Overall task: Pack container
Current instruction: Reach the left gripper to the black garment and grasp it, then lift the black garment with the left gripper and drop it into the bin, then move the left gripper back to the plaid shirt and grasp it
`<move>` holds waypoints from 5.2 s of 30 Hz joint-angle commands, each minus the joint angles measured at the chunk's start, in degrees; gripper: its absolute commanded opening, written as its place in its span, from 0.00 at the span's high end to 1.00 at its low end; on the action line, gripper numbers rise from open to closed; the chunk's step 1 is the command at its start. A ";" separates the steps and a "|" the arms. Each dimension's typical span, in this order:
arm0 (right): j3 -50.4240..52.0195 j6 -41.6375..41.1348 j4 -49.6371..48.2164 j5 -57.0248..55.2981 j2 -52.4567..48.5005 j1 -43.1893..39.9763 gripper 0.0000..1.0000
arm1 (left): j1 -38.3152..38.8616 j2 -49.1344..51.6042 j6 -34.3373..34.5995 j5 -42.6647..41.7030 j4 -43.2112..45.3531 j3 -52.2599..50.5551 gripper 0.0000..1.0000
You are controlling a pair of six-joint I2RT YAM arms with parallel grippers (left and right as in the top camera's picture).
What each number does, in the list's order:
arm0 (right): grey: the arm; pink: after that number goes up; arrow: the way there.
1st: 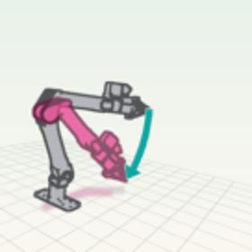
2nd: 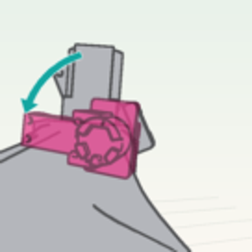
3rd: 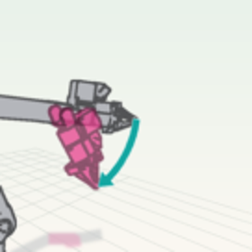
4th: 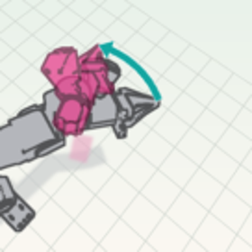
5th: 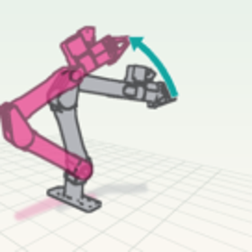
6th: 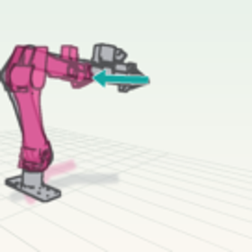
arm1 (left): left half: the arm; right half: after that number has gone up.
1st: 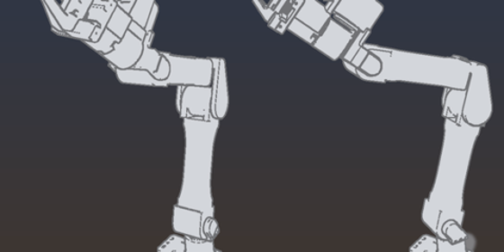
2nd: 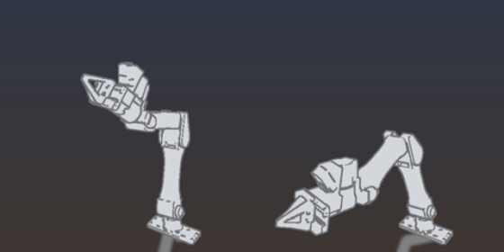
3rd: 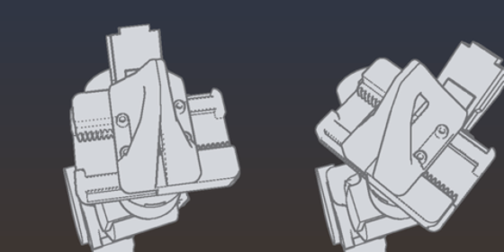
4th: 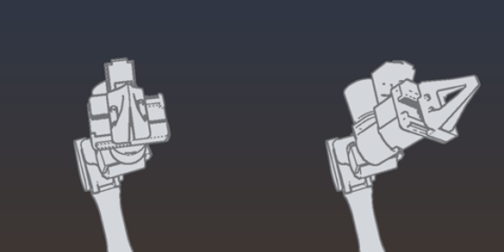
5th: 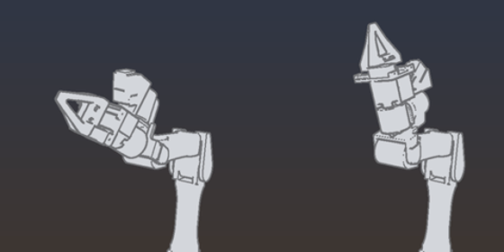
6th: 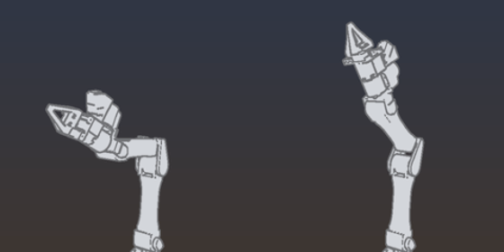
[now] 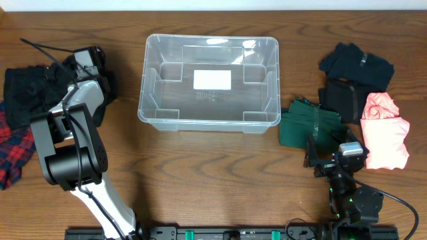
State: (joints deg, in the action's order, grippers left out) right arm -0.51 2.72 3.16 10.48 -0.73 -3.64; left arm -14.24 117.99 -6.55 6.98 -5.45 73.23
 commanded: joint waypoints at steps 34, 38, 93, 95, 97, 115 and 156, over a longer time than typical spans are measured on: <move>0.20 -0.31 0.07 -0.13 0.24 0.20 0.01 | 4.59 -38.38 10.32 1.57 -14.03 15.37 0.94; 0.20 -0.31 0.07 -0.15 0.24 0.20 0.01 | 5.92 -38.38 10.49 1.57 -20.50 23.21 0.94; 0.20 -0.31 0.07 -0.13 0.24 0.20 0.01 | 29.79 -24.61 -15.34 -10.58 -53.64 39.98 0.94; 0.20 -0.31 0.07 -0.13 0.24 0.20 0.01 | 29.77 -24.28 -15.76 -10.34 -53.72 39.98 0.94; 0.20 -0.31 0.07 -0.13 0.24 0.20 0.01 | 29.75 -24.00 -15.96 -10.32 -53.64 39.98 0.94; 0.20 -0.31 0.07 -0.13 0.24 0.20 0.01 | 29.44 -23.47 -16.72 -12.24 -53.31 39.98 0.54; 0.20 -0.31 0.09 -0.13 0.24 0.20 0.01 | 0.59 -3.80 25.42 9.44 -54.71 37.57 0.33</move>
State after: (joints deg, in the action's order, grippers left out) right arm -0.51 2.72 3.16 10.48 -0.73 -3.64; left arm -12.75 110.34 13.43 12.62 -59.79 111.63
